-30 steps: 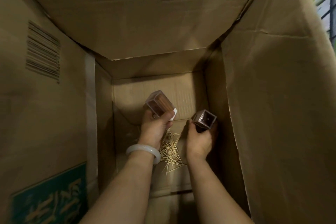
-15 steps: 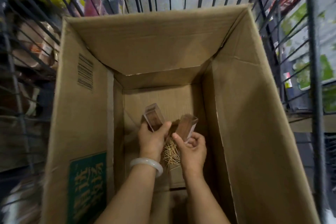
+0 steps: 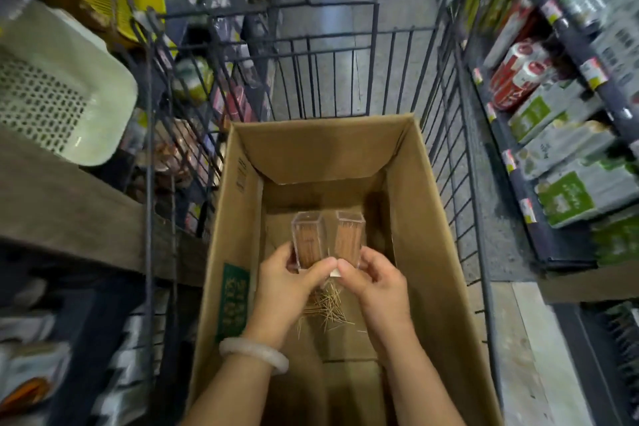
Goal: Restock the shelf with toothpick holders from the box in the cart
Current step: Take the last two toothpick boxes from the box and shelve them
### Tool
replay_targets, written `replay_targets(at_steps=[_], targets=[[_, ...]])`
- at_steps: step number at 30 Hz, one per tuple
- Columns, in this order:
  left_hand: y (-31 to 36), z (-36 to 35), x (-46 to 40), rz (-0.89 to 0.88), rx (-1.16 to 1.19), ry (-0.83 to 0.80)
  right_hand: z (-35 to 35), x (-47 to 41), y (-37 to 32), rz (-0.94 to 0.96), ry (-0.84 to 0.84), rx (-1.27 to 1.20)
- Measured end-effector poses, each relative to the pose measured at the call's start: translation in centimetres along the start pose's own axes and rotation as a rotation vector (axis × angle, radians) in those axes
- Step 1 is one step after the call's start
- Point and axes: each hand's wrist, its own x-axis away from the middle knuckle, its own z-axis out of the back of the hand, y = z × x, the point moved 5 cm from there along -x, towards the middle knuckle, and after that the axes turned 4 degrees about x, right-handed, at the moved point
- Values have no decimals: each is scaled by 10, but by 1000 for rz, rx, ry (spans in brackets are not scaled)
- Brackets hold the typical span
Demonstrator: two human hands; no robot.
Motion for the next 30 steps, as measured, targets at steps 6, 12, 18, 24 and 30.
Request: replay_targets(at_steps=[6, 12, 18, 24, 30], targets=[[28, 31, 90, -112, 23, -33, -2, 87, -43, 160, -81, 50], [21, 84, 217, -190, 228, 29, -27, 210, -67, 304, -148, 152], [-9, 158, 358, -248, 330, 192, -72, 344, -60, 424, -344, 205], [-26, 244, 481, -297, 381, 425, -142, 451, -51, 425, -601, 248], [-24, 340, 566, -417, 368, 662, -236, 539, -63, 463, -809, 245]])
